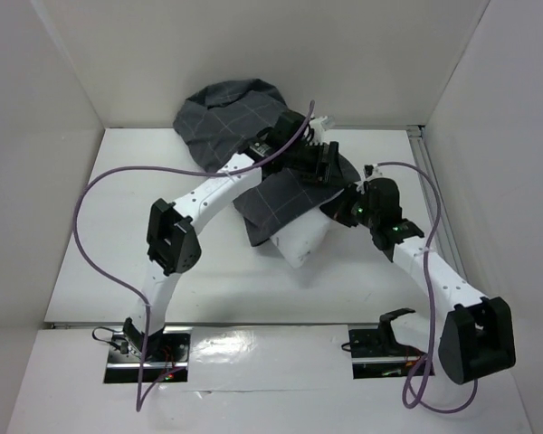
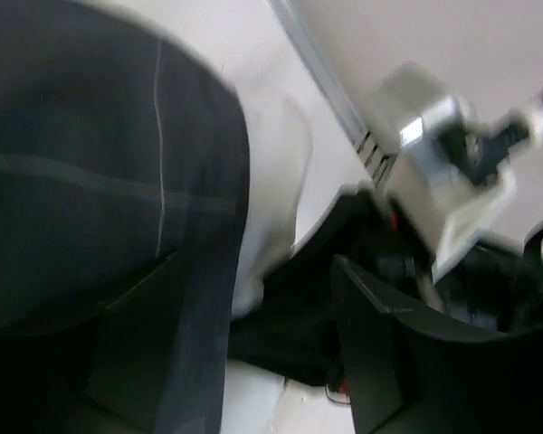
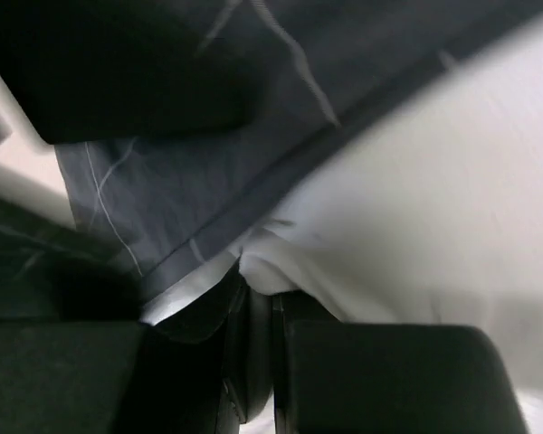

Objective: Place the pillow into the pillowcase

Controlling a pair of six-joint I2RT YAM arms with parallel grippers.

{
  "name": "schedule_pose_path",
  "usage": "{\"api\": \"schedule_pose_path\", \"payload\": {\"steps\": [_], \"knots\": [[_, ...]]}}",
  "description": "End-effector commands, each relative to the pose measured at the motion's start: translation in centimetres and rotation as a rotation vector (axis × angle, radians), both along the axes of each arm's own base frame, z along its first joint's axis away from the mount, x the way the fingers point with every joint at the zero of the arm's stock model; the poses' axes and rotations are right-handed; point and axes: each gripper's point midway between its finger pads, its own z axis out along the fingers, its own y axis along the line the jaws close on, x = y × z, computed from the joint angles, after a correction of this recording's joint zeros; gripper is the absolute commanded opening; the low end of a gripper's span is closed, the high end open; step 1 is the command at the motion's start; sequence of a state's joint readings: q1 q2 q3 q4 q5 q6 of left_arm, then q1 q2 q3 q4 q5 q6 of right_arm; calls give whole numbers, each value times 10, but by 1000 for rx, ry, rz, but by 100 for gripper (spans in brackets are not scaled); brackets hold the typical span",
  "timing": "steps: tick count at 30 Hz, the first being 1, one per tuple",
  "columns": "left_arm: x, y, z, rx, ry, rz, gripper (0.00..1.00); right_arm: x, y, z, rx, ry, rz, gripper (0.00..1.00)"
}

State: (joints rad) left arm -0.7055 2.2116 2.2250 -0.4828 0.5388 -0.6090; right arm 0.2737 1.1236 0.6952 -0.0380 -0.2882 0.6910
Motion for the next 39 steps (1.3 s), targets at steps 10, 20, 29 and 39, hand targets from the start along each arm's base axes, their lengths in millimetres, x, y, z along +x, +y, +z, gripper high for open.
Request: {"api": "schedule_pose_path", "payload": {"steps": [10,20,29,39], "knots": [[-89,177,-28,493,-239,498,53,8,-87,37,-84,20,-146,100],[-128,187,-148,623,-177,470,90,-26,-102,57,-149,11,-160,100],[-86,183,-181,621,-169,549,86,-57,-86,32,-121,105,-48,100],[-59,157,-195,535,-171,534,80,-83,-78,-5,-99,202,-7,100]]}}
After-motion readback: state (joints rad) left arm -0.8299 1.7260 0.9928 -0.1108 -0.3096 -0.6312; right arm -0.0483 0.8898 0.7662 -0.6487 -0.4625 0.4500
